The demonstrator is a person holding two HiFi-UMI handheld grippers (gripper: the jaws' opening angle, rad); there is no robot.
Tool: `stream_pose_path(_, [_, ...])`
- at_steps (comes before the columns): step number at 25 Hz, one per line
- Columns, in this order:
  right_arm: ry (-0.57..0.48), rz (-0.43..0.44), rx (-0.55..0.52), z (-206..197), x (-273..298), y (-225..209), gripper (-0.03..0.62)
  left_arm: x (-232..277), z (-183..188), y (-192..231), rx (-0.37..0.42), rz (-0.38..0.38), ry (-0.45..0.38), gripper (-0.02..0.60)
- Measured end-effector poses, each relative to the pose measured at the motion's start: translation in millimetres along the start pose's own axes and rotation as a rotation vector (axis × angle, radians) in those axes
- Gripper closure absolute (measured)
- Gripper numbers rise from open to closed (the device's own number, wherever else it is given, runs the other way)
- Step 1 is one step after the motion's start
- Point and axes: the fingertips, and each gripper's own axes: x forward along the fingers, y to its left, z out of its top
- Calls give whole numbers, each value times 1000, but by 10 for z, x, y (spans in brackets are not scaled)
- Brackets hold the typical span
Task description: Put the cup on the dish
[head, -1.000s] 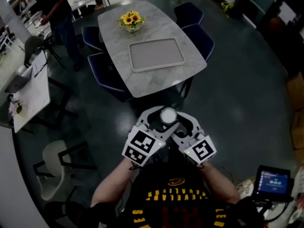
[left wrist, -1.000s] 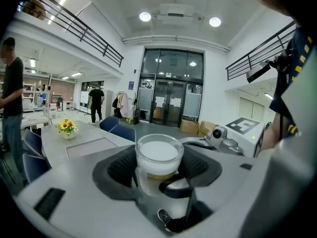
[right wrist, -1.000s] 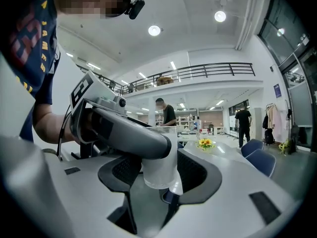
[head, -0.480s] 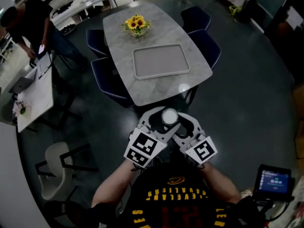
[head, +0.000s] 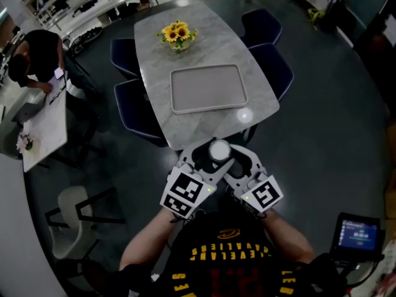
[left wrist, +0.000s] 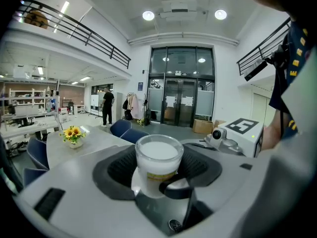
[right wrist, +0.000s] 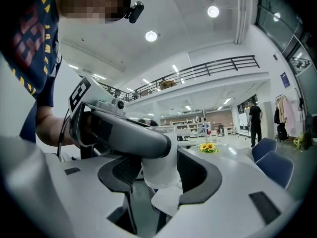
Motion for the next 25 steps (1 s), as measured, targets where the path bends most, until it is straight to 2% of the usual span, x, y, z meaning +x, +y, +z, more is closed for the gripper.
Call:
stream_pose_path(7, [6, 38, 6, -18, 20, -452, 361, 424, 113, 130, -18, 40, 4, 311])
stream_pose_path(14, [5, 91, 0, -52, 27, -1271, 361, 1199, 305, 331, -33, 88, 3, 311])
stream_pose_path(18, [16, 115, -10, -60, 5, -1449, 361, 1367, 361, 356, -42, 112, -7, 311])
stream_pose_path(25, [12, 133, -22, 98, -107, -1451, 361, 1350, 513, 243, -41, 131, -5, 311])
